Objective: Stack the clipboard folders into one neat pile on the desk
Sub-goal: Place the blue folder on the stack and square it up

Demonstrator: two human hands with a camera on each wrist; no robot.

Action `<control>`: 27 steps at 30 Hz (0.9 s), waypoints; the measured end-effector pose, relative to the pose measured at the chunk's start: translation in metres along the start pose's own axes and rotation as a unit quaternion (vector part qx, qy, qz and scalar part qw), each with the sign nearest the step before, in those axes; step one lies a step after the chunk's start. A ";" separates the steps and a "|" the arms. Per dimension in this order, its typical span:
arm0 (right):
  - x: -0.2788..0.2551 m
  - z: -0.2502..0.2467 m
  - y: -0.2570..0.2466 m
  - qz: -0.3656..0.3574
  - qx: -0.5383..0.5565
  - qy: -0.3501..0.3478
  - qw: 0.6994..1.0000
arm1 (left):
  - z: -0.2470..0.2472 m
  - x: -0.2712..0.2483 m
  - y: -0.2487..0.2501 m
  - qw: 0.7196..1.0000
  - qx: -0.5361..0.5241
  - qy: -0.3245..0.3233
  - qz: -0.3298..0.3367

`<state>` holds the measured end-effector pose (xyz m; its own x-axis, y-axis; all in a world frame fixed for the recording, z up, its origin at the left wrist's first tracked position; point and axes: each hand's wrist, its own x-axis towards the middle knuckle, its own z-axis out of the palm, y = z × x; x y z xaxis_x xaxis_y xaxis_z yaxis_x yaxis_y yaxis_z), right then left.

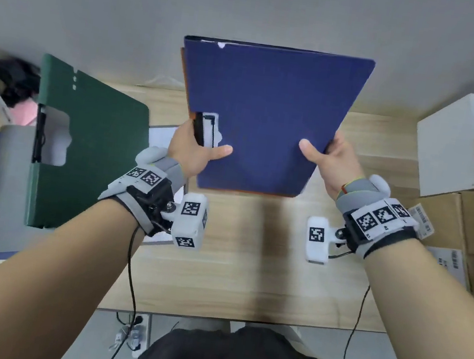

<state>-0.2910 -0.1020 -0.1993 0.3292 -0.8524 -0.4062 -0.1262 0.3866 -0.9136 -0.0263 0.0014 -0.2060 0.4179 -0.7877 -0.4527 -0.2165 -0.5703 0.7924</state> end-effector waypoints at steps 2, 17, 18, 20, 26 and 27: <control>-0.003 -0.002 -0.011 -0.017 -0.009 0.000 1.000 | 0.000 0.002 0.010 1.000 0.010 0.020 0.002; -0.015 -0.003 -0.014 -0.043 0.011 -0.048 0.998 | -0.001 -0.020 0.022 0.999 -0.018 0.031 0.037; -0.016 -0.002 -0.015 -0.043 0.014 -0.042 0.998 | -0.002 -0.020 0.025 0.999 -0.015 0.029 0.044; -0.020 -0.002 -0.015 -0.051 0.017 -0.022 0.998 | -0.003 -0.022 0.026 0.998 -0.014 0.028 0.047; -0.024 -0.004 0.002 -0.045 -0.021 0.005 0.999 | 0.008 -0.027 0.008 0.999 0.021 0.031 0.023; -0.020 -0.006 0.006 -0.035 -0.041 0.002 0.999 | 0.011 -0.026 0.005 0.999 0.033 0.031 0.018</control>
<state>-0.3038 -0.0844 -0.1964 0.3356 -0.8781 -0.3411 -0.1797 0.2958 -0.9382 -0.0478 0.0170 -0.1946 0.4622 -0.7927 -0.3975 -0.2881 -0.5581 0.7781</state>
